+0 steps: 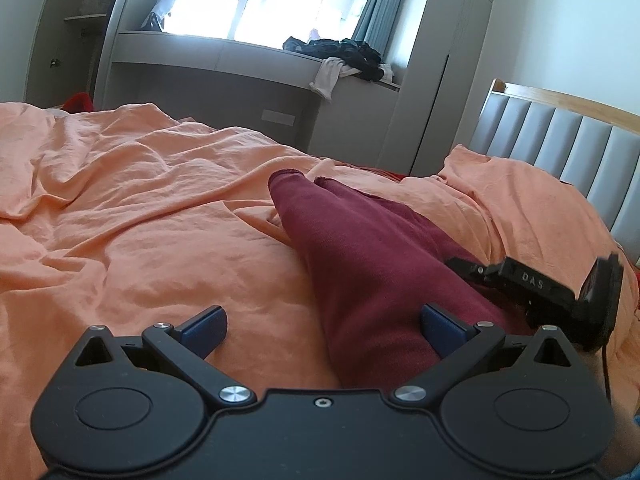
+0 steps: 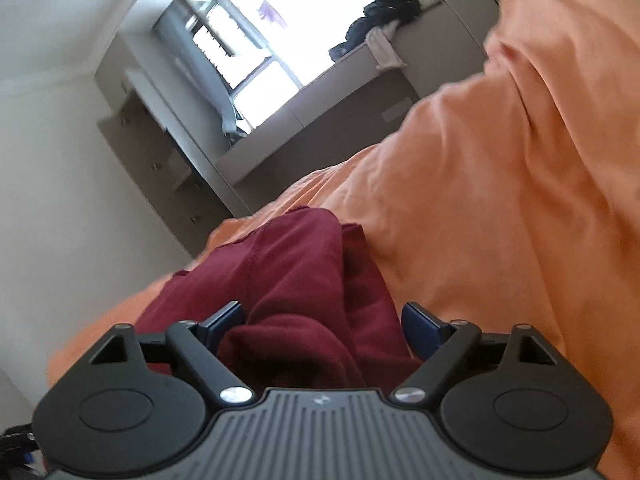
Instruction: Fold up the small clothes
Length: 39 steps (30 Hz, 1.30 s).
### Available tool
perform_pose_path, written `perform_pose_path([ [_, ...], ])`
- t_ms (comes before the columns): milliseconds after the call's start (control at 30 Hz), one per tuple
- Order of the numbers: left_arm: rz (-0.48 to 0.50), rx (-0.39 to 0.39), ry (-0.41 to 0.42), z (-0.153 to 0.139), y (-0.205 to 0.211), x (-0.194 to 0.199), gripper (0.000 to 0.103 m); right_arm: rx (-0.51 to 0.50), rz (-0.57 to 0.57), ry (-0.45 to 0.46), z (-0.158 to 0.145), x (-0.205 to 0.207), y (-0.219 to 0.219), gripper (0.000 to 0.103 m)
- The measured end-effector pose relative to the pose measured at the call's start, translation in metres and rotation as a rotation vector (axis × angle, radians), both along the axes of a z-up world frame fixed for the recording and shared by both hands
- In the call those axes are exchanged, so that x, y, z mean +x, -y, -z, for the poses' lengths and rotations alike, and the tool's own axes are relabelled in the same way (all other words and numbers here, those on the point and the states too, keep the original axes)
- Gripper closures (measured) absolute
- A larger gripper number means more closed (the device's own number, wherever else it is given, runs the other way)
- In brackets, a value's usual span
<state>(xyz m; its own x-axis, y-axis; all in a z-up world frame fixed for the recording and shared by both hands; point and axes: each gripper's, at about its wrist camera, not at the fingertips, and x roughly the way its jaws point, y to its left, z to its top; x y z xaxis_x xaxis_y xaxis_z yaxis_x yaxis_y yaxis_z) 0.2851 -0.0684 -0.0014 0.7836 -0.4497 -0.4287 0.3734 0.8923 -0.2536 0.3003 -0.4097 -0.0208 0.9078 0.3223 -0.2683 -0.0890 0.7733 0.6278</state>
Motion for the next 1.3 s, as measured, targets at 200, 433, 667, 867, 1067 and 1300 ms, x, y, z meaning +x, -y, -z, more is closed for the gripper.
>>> perform_pose_path([
  [200, 0.008, 0.02, 0.018, -0.001, 0.001, -0.001, 0.0, -0.011, 0.014, 0.056, 0.013, -0.006, -0.003, 0.018],
  [433, 0.017, 0.003, -0.005, -0.001, -0.002, 0.002, 0.0, -0.021, 0.036, 0.087, 0.016, -0.01, -0.006, 0.018],
  [667, 0.017, -0.005, -0.016, 0.0, -0.002, 0.005, 0.0, -0.01, 0.036, 0.092, 0.019, -0.019, -0.008, 0.018],
  [867, 0.015, -0.001, -0.014, 0.0, -0.001, 0.005, 0.0, -0.01, 0.037, 0.093, 0.019, -0.019, -0.007, 0.018],
  [1067, 0.013, 0.007, -0.004, -0.001, -0.001, 0.002, 0.0, -0.009, 0.037, 0.094, 0.019, -0.019, -0.007, 0.018],
  [1300, 0.003, 0.003, 0.027, -0.004, -0.001, 0.0, 0.0, -0.009, 0.041, 0.097, 0.018, -0.021, -0.007, 0.018],
])
